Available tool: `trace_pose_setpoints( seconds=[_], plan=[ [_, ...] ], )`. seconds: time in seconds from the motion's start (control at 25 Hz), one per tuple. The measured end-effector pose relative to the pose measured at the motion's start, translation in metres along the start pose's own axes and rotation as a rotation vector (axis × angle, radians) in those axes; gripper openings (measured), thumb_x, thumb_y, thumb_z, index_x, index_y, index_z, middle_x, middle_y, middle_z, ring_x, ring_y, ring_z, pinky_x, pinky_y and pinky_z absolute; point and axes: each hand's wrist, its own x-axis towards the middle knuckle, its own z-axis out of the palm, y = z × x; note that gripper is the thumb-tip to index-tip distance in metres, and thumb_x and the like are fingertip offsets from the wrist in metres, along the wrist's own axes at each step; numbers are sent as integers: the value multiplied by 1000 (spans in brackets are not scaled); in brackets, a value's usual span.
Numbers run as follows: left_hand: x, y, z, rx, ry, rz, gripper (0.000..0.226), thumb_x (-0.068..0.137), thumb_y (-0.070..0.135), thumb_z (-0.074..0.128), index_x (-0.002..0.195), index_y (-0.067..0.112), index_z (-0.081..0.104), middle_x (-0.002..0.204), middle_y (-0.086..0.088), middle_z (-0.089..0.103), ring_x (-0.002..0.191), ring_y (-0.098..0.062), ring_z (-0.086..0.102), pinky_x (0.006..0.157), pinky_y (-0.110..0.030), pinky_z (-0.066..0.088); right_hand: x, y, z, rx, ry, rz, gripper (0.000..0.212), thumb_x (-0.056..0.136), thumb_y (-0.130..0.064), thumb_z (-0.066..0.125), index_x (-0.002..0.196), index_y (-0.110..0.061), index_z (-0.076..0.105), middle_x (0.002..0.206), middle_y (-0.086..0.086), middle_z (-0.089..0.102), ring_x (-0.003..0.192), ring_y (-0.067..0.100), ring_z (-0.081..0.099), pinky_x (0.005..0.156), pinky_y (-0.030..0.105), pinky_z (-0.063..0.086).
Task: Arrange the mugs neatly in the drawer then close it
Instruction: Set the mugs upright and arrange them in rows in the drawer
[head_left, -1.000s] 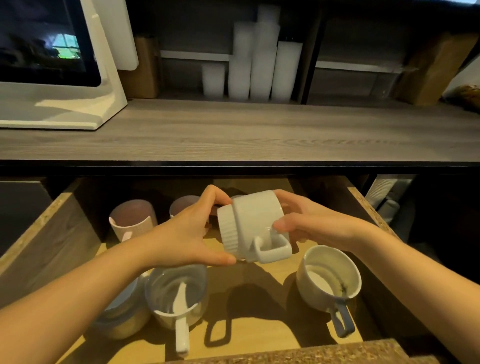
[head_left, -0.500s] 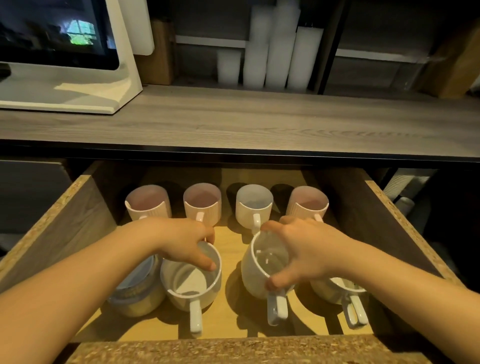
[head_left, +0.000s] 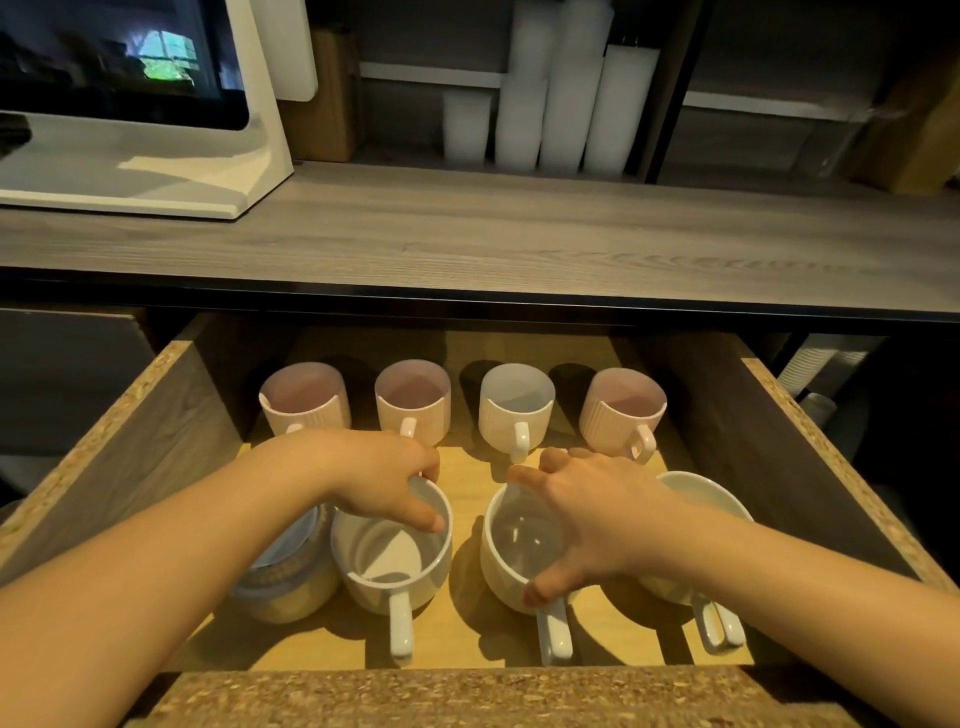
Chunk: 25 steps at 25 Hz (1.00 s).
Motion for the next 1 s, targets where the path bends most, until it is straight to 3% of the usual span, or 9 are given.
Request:
trace_pose_setpoints(
  seconds=[0.28,0.52,0.68,0.84,1.0],
  plan=[
    [-2,4,-1,-9,3,-5,49,85,50,56,127,25,45,120,1,55,104,-13,56,89,-27,50,1,0,1,39,40,20,91,69,-71,60,142,-26,30,132,1,50,111,17,51,83,26,50],
    [-7,7,-1,-21,22,-20,47,87,47,56,126,23,47,109,6,52,100,-11,54,87,-24,47,1,-1,0,55,45,43,86,69,-70,60,138,-25,34,130,-1,51,109,15,51,79,24,46],
    [-11,6,-8,-17,80,-51,48,90,42,54,131,18,47,125,-1,56,108,-14,55,92,-25,47,1,-2,-3,54,-13,43,87,70,-73,56,140,-26,31,134,-1,50,112,17,50,82,26,47],
    [-19,4,-17,47,101,-89,44,93,37,52,132,17,47,127,-2,58,111,-18,58,94,-29,49,10,-13,-20,29,-62,47,81,78,-73,42,145,-30,24,148,1,40,131,24,42,98,38,44],
    [-36,-15,-15,94,87,-181,48,90,33,58,134,21,45,132,1,54,115,-17,55,92,-26,48,36,-35,-26,16,-14,-13,65,87,-59,47,143,-29,32,140,0,50,120,21,54,86,31,50]
  ],
)
